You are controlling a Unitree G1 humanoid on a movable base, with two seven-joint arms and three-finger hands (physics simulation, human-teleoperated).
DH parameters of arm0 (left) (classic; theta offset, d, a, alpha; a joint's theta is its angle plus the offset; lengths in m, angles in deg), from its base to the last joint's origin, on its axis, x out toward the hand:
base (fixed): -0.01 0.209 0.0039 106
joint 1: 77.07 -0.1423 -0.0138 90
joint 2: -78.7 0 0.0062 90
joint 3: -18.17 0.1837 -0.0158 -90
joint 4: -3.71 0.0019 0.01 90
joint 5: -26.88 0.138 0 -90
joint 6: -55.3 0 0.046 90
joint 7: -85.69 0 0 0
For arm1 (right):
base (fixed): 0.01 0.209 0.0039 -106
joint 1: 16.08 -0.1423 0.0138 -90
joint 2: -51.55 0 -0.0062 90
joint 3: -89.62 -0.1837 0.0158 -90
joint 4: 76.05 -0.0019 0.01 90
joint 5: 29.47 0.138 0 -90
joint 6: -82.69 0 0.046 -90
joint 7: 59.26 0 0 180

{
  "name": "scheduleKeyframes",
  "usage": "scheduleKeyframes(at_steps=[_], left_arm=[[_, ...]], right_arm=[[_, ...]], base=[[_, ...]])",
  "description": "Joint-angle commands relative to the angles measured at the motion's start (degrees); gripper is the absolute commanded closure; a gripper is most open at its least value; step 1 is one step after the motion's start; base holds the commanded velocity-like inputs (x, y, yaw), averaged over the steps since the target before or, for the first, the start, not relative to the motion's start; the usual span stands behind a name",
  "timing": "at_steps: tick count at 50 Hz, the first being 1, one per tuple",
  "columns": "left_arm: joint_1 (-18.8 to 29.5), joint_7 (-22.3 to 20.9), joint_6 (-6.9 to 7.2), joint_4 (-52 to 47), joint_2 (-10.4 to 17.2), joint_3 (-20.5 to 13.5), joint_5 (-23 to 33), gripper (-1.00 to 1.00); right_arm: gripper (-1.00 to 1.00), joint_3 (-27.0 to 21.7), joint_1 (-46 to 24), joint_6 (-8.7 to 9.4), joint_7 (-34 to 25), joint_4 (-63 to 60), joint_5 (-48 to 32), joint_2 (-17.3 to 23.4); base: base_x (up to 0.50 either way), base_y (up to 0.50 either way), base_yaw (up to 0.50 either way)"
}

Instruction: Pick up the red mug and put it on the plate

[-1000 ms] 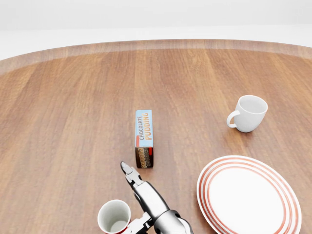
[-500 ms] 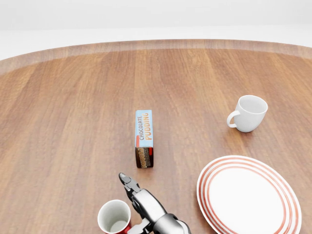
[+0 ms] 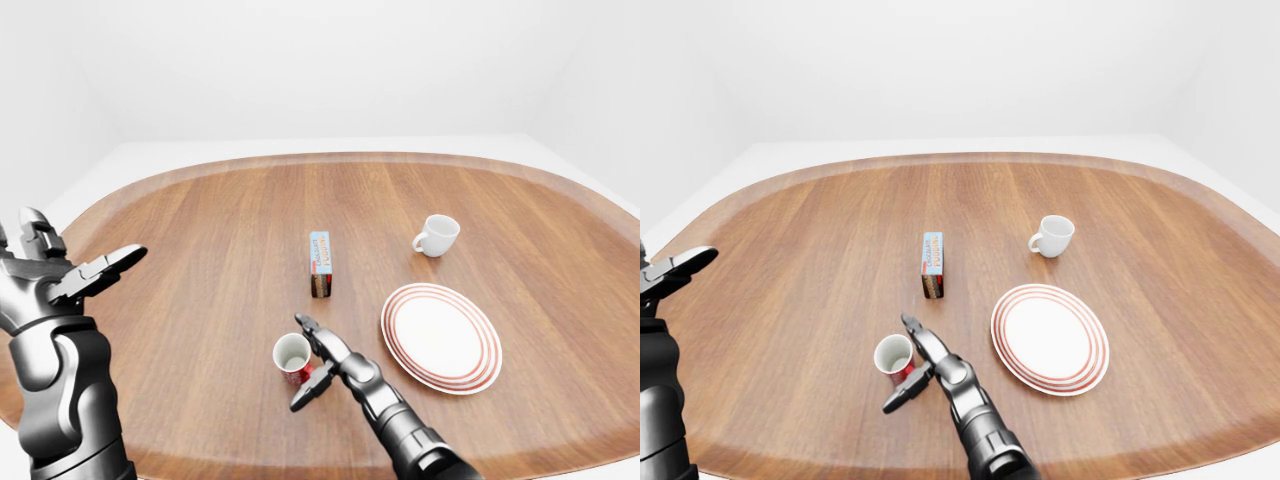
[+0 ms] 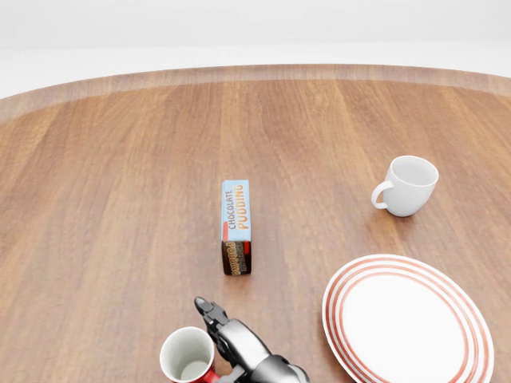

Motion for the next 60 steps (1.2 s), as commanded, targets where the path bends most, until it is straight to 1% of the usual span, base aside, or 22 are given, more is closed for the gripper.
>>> scheduleKeyframes(at_steps=[1,7,8,9,32,35,38,41,42,44,45,48,49,51,56,60], left_arm=[[0.0,0.0,0.0,-0.1,-0.1,0.1,0.1,-1.0],[0.0,0.0,0.0,-0.2,-0.1,0.1,0.1,-1.0],[0.0,0.1,0.0,-0.2,-0.1,0.1,0.0,-1.0],[0.0,0.1,0.0,-0.2,-0.1,0.1,0.0,-1.0],[-0.1,-0.1,0.0,0.0,-0.2,0.1,0.1,-1.0],[0.0,-0.1,0.0,0.2,-0.2,0.2,0.3,-1.0],[-0.1,-0.1,0.0,0.3,-0.2,0.2,0.3,-1.0],[0.0,-0.1,0.0,0.4,-0.1,0.2,0.2,-1.0],[0.0,-0.1,0.0,0.3,-0.1,0.1,0.1,-1.0],[-0.1,0.0,0.0,-0.1,-0.1,0.1,0.1,-1.0],[-0.1,0.0,0.0,-0.2,-0.1,0.1,0.1,-1.0],[-0.1,-0.1,0.0,0.1,-0.1,0.1,0.1,-1.0],[-0.1,-0.1,0.0,0.1,-0.1,0.0,0.1,-1.0],[-0.1,-0.1,0.0,0.2,-0.1,0.0,0.1,-1.0],[-0.2,-0.1,0.0,0.1,-0.1,0.0,0.1,-1.0],[-0.2,0.0,0.0,-0.2,-0.1,-0.1,0.1,-1.0]], right_arm=[[-1.0,-0.8,-1.4,-1.16,0.7,3.4,-0.4,-0.1],[-1.0,-0.9,-1.4,-1.18,0.7,3.6,-0.5,0.0],[-0.53,-0.9,-1.3,-1.18,0.7,3.4,-0.4,0.0],[1.0,-0.9,-1.3,-1.11,0.7,3.2,-0.4,0.0],[1.0,-0.8,-1.0,-1.18,1.2,2.9,-0.6,0.0],[1.0,-0.8,-0.8,-1.18,1.2,2.3,-0.5,0.0],[1.0,-0.4,0.7,-0.97,1.2,-1.1,-0.4,0.0],[1.0,0.7,2.6,0.27,2.4,-6.2,-1.2,0.1],[1.0,1.1,3.2,1.11,3.1,-8.0,-1.7,0.2],[1.0,1.4,3.8,1.68,5.6,-11.0,-3.0,0.8],[1.0,1.4,4.3,2.05,5.6,-12.4,-2.7,0.9],[1.0,1.3,5.9,5.84,4.6,-20.7,-0.9,1.4],[1.0,1.8,6.9,7.61,4.5,-24.0,-0.9,1.6],[1.0,1.8,7.6,8.82,5.7,-29.0,-0.5,2.1],[1.0,1.6,7.5,8.82,8.2,-34.0,0.4,3.2],[1.0,-0.4,6.1,8.82,8.7,-36.5,2.4,4.5]], base=[[0.0,0.0,0.0],[0.0,0.0,0.0],[0.0,0.0,0.0],[0.0,0.0,0.0],[0.0,0.0,0.0],[0.0,0.0,0.0],[0.0,0.0,0.0],[0.0,0.0,0.0],[0.0,0.0,0.0],[0.0,0.0,0.0],[0.0,0.0,0.0],[0.0,0.0,0.0],[0.0,0.0,0.0],[0.0,0.0,0.0],[0.0,0.0,0.0],[0.0,0.0,0.0]])
